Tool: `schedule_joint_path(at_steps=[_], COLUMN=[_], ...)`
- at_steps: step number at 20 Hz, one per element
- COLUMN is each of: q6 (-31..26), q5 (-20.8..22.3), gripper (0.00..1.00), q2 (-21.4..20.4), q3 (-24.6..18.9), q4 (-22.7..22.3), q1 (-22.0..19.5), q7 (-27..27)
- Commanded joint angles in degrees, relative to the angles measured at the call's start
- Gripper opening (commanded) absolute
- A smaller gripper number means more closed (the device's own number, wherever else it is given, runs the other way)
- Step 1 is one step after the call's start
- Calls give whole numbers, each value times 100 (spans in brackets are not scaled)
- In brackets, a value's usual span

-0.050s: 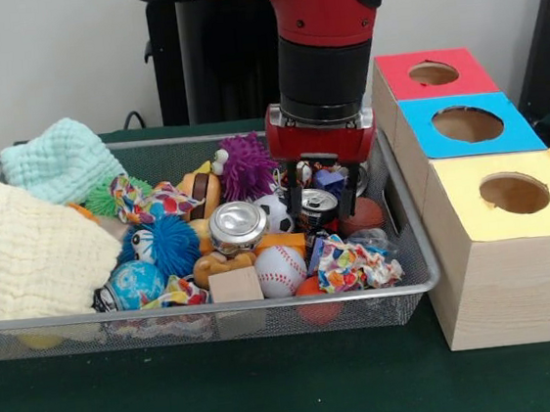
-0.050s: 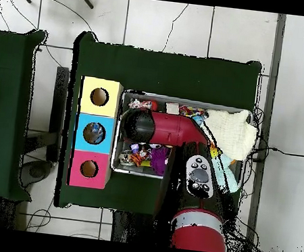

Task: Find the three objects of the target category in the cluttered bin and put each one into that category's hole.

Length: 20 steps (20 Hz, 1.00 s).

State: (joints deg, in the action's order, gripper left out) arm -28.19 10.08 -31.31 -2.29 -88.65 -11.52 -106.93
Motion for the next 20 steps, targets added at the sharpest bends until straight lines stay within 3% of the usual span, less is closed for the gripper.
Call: schedule_joint_path(at_steps=[1, 7, 16, 20], q6=[-380, -292, -356, -449], q5=[-106, -45, -26, -37], gripper=[100, 100, 100, 100], q2=[378, 449, 185, 56], q3=[-253, -168, -794, -835], q4=[348, 421, 110, 46], q1=[-170, 74, -182, -180], q7=[-362, -489, 157, 133])
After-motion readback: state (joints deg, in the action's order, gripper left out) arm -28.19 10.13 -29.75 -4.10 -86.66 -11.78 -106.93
